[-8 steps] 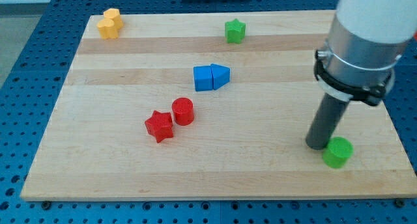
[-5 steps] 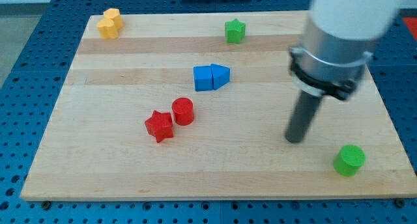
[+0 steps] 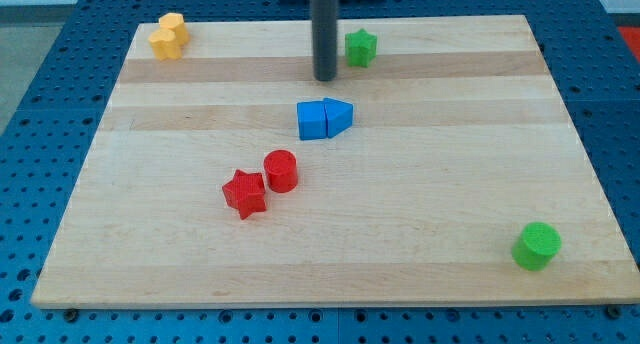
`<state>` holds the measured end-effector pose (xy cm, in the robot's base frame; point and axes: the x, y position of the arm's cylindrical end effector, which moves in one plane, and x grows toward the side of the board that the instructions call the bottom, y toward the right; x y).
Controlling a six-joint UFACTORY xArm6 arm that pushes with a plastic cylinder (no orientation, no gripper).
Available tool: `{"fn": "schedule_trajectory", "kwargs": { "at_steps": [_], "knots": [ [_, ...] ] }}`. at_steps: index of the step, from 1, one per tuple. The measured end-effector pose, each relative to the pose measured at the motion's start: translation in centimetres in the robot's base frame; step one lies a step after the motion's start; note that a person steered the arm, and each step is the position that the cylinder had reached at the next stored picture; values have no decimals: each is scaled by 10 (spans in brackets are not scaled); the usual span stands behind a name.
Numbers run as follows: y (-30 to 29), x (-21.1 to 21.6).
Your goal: Replace the green star a bit right to the green circle
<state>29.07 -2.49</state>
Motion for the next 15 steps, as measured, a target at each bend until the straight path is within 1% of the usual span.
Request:
{"fn": "schedule_trajectory", "kwargs": {
  "at_steps": [1, 2, 4, 6, 8, 10, 11, 15],
  "knots": [
    [-4, -52],
    [28, -66],
    [73, -6],
    [129, 24],
    [135, 69],
    [95, 88],
    [90, 104],
    [163, 180]
  ]
}}
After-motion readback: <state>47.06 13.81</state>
